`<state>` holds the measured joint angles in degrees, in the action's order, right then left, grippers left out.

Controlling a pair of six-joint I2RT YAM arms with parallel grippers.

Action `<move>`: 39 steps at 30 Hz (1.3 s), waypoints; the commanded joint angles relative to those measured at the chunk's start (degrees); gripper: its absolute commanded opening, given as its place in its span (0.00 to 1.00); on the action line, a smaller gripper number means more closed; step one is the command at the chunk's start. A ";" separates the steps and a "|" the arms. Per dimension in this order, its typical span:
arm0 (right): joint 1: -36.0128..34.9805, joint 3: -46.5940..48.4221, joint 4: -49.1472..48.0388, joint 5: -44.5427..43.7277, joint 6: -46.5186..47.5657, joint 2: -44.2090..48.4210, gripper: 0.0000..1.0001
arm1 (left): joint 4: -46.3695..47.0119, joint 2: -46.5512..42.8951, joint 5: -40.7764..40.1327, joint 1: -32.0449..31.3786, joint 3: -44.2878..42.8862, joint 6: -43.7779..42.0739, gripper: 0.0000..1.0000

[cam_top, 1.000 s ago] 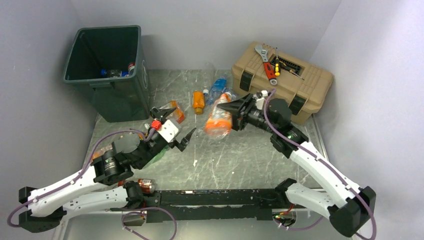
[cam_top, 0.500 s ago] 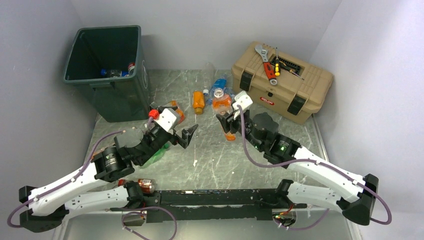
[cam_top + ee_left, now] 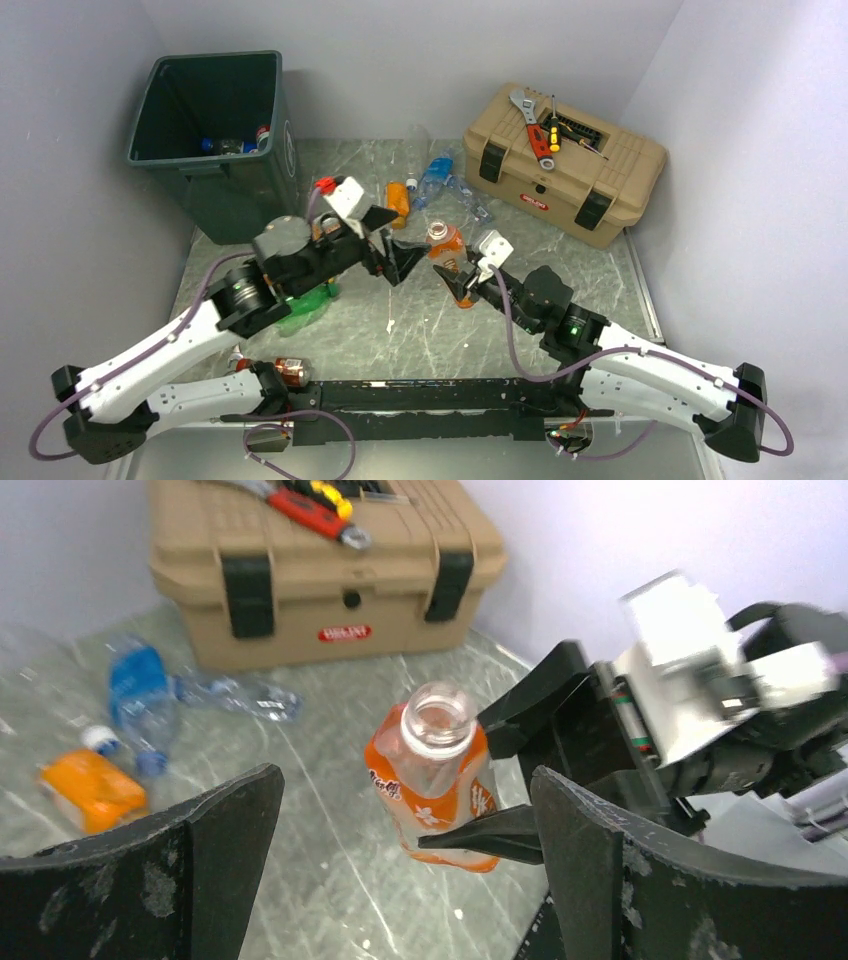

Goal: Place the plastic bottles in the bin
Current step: Pick up the plastic bottle at the center of the board.

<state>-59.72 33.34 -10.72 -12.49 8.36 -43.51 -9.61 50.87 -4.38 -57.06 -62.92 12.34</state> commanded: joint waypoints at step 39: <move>-0.30 5.37 11.29 -4.47 -26.98 9.98 1.00 | -10.05 17.58 -15.21 14.65 -36.90 -24.25 0.00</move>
<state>-59.81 40.75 0.93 -12.56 -12.05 -37.98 -18.68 66.22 -5.04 -47.20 -89.25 1.21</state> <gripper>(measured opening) 0.994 0.498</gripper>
